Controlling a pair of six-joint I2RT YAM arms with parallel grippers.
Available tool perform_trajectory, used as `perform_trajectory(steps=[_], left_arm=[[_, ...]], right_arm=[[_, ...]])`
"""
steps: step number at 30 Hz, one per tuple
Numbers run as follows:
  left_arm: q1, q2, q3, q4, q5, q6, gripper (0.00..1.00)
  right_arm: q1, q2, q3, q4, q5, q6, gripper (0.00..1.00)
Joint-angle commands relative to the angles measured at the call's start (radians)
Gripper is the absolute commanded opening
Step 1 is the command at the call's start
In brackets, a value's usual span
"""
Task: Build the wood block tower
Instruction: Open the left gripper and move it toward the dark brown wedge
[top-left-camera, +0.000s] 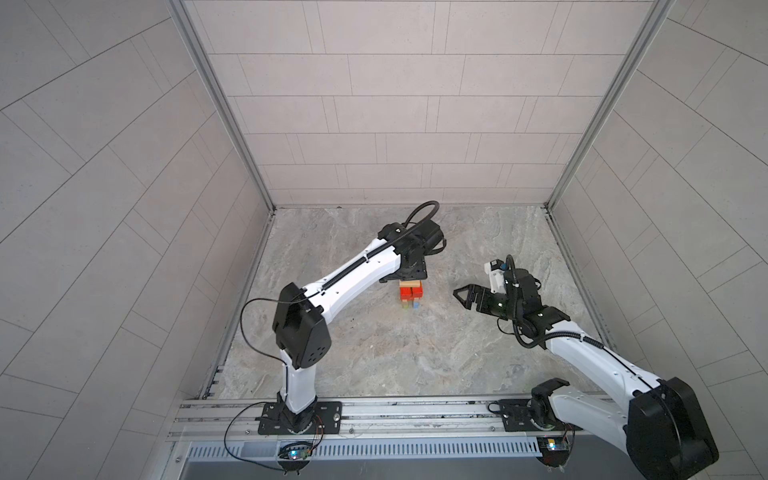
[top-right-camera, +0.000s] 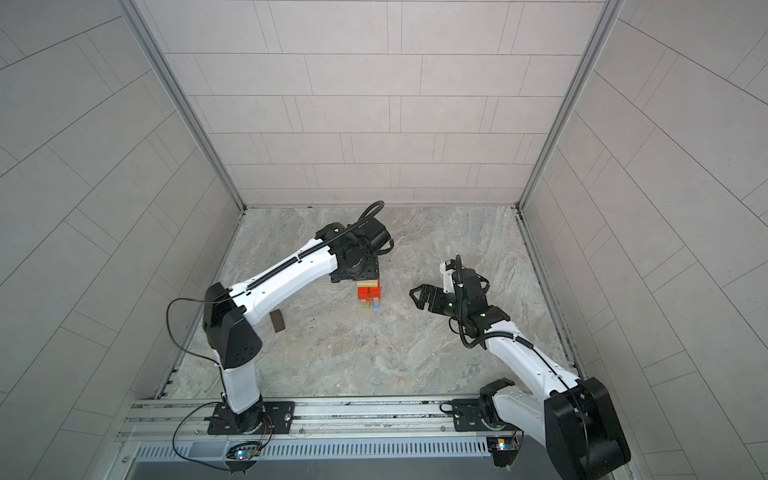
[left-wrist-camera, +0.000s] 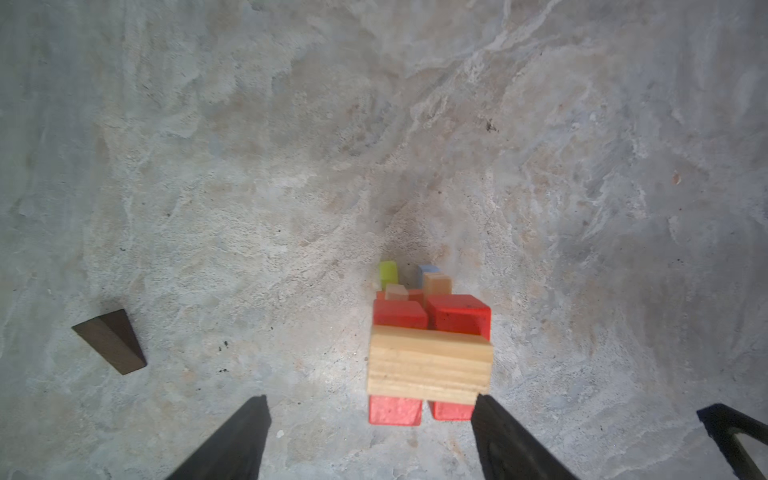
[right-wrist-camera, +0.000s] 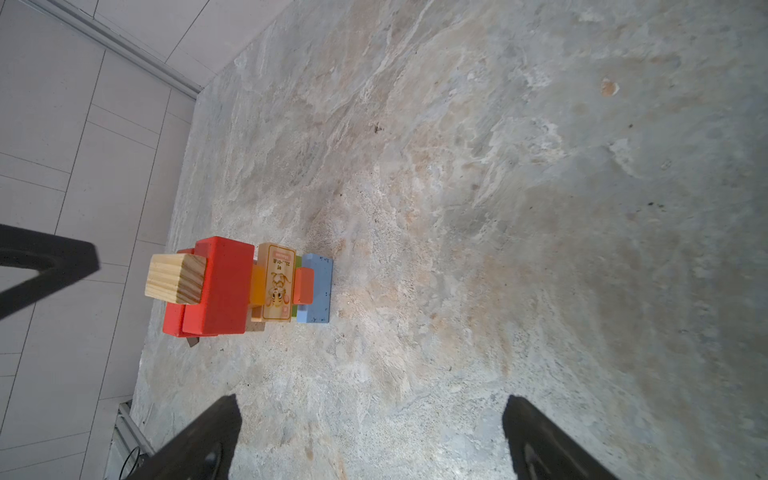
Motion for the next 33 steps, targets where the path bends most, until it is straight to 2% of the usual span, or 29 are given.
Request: perform_trajectory(steps=[1,6,10,16,23,26,33], left_arm=[[0.083,-0.143,-0.116,-0.026,-0.028,-0.001,0.82],[0.241,-0.351,-0.381,0.061,-0.015,0.01,0.77],[0.432,-0.506,-0.619,0.165,0.042,0.031,0.67],[0.618,-0.55,-0.81,0.253,0.08,0.057,0.37],[0.831,-0.56,-0.982,0.383,0.194,0.056,0.01],[0.877,-0.557,-1.022,0.425,0.186,0.055,0.0],[0.923,-0.506,-1.061,0.489,0.165,0.078,0.0]], right_arm=[[-0.005,-0.02,-0.011,0.015,0.0,-0.011,1.0],[-0.005,-0.02,-0.012,0.013,-0.001,-0.012,1.0],[-0.004,-0.017,-0.013,0.019,-0.001,-0.009,1.0],[-0.003,-0.001,-0.016,0.027,-0.001,-0.005,1.0],[-0.003,0.017,-0.02,0.034,0.006,-0.007,1.0],[-0.003,0.023,-0.021,0.036,0.009,-0.007,1.0],[-0.003,0.035,-0.023,0.045,0.008,0.002,1.0]])
